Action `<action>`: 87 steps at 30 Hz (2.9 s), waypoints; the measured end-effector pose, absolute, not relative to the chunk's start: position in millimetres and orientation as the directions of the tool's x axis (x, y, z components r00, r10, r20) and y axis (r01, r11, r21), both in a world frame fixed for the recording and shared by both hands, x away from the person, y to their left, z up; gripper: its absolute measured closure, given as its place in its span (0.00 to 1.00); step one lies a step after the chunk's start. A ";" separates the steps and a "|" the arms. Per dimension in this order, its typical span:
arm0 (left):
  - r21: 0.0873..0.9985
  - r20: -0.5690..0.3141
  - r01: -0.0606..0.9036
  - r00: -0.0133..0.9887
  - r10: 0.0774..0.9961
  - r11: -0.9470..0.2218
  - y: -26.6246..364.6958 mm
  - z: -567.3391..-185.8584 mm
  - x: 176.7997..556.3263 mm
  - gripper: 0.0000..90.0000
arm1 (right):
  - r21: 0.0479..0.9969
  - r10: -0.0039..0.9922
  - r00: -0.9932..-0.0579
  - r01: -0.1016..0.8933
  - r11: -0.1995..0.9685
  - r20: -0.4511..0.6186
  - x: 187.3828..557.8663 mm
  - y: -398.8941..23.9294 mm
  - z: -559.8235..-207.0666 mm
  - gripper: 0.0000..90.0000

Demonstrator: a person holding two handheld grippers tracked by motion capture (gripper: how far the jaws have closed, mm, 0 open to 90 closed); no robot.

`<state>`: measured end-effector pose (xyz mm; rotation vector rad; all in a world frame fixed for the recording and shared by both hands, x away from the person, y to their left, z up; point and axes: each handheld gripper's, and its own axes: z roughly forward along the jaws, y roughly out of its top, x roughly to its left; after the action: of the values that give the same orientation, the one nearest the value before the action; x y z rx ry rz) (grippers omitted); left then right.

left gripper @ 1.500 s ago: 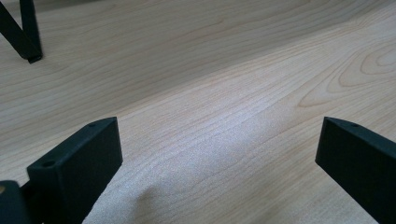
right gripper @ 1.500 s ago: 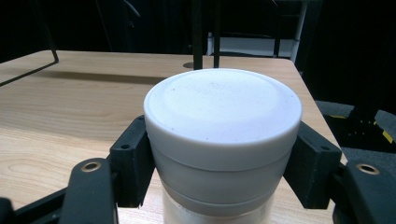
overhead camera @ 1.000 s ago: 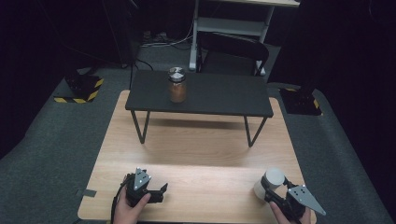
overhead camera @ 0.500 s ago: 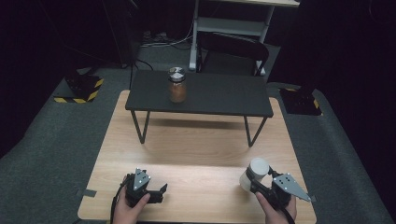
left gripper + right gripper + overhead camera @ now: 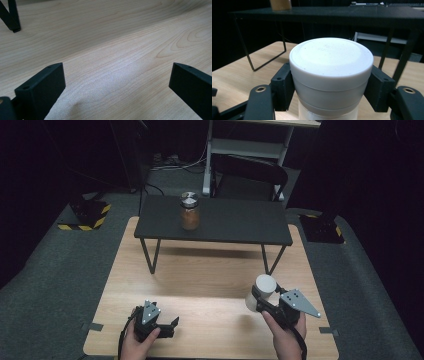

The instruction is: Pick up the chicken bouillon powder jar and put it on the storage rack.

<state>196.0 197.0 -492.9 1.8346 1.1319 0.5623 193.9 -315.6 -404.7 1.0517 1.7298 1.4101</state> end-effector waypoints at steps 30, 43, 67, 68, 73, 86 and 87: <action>0.857 -0.057 0.471 0.493 0.868 -0.210 196.5 -492.2 196.3 0.01 | 0.993 0.878 -0.479 0.105 0.056 0.001 236.6 -300.7 -333.4 0.38; 0.853 -0.066 0.478 0.493 0.867 -0.207 197.3 -491.7 198.2 0.01 | 0.996 0.881 -0.473 0.075 0.056 -0.014 248.8 -295.9 -308.6 0.38; 0.860 -0.078 0.471 0.498 0.863 -0.194 202.6 -493.5 200.0 0.01 | 0.996 0.897 -0.442 0.065 0.062 -0.027 295.5 -274.4 -268.9 0.38; 0.860 -0.076 0.471 0.499 0.863 -0.196 202.4 -493.4 199.9 0.01 | 0.996 0.897 -0.442 0.065 0.062 -0.027 295.5 -274.4 -268.9 0.38; 0.859 -0.077 0.473 0.497 0.864 -0.195 202.5 -493.2 200.3 0.01 | 0.995 0.905 -0.425 0.074 0.074 -0.036 311.4 -268.8 -266.2 0.38; 0.861 -0.080 0.472 0.495 0.865 -0.190 204.9 -493.5 200.1 0.01 | 0.995 0.919 -0.393 0.074 0.060 -0.026 343.7 -264.9 -276.9 0.38; 0.861 -0.083 0.473 0.494 0.866 -0.187 205.2 -493.6 200.2 0.01 | 0.995 0.919 -0.393 0.074 0.059 -0.025 345.1 -264.7 -277.1 0.38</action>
<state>200.2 205.2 -493.6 1.8279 1.1209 0.5416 345.1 -264.7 -277.1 1.0217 1.5870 1.4236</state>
